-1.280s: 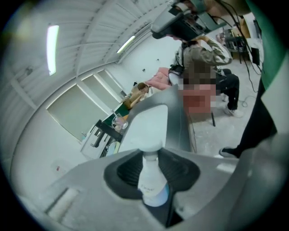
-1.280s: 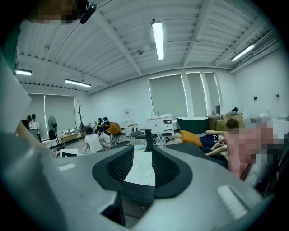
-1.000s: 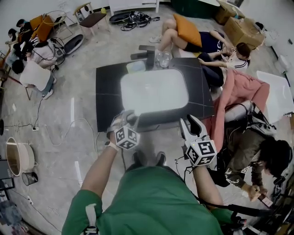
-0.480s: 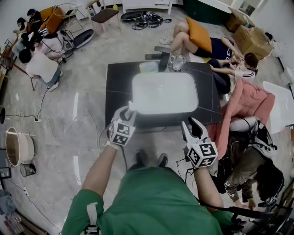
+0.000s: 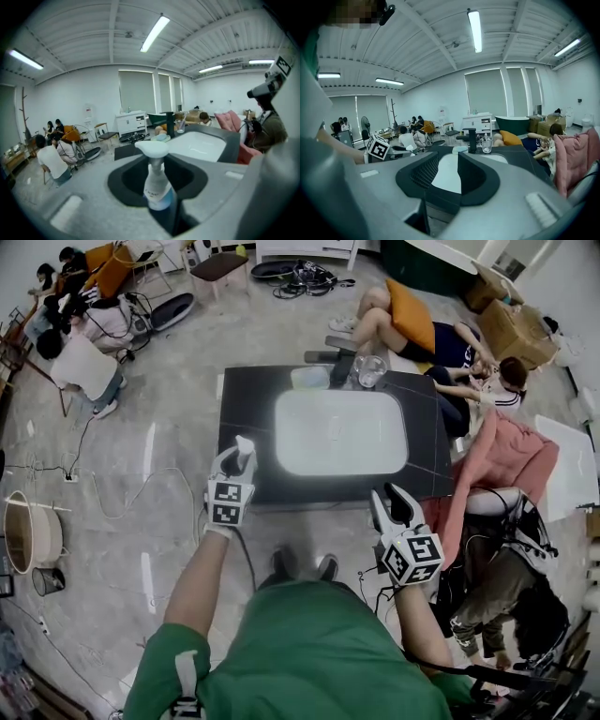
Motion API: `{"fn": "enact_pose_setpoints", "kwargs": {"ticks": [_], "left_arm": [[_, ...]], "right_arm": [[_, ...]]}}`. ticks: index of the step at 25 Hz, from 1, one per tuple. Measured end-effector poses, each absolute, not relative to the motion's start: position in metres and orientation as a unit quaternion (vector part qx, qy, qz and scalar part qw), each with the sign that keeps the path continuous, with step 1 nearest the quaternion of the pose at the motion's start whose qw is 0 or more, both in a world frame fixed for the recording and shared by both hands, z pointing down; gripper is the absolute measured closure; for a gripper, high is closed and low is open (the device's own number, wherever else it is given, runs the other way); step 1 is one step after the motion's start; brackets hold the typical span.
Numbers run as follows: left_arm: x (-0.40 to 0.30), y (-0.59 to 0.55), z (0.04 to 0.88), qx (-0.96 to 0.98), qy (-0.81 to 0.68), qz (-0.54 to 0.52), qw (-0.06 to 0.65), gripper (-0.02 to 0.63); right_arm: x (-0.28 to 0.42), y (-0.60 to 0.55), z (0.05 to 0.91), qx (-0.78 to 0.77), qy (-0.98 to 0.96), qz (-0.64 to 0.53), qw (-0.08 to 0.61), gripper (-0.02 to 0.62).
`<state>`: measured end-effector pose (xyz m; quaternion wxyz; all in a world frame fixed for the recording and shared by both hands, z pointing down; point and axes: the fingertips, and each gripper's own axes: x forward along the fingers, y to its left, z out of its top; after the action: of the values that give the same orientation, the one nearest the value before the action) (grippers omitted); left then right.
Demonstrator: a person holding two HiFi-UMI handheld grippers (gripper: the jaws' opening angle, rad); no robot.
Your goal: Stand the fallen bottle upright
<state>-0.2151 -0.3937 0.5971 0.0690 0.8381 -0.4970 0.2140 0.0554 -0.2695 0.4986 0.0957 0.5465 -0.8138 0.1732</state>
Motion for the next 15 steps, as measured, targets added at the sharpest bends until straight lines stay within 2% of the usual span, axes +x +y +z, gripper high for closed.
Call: {"fn": "enact_pose_setpoints", "kwargs": {"ticks": [6,13,15], "left_arm": [[-0.231,-0.393,0.604,0.832,-0.520,0.168,0.095,0.506],[-0.235,-0.392,0.601,0.826,-0.528,0.180,0.082,0.500],[-0.235,-0.391,0.604,0.825,-0.527,0.188,0.083,0.477]], "right_arm": [[0.052,-0.271,0.505,0.543,-0.813,0.187,0.094,0.468],[0.041,-0.278,0.500,0.533,-0.820,0.184,0.095,0.468],[0.040,-0.278,0.500,0.530,-0.822,0.184,0.094,0.468]]}}
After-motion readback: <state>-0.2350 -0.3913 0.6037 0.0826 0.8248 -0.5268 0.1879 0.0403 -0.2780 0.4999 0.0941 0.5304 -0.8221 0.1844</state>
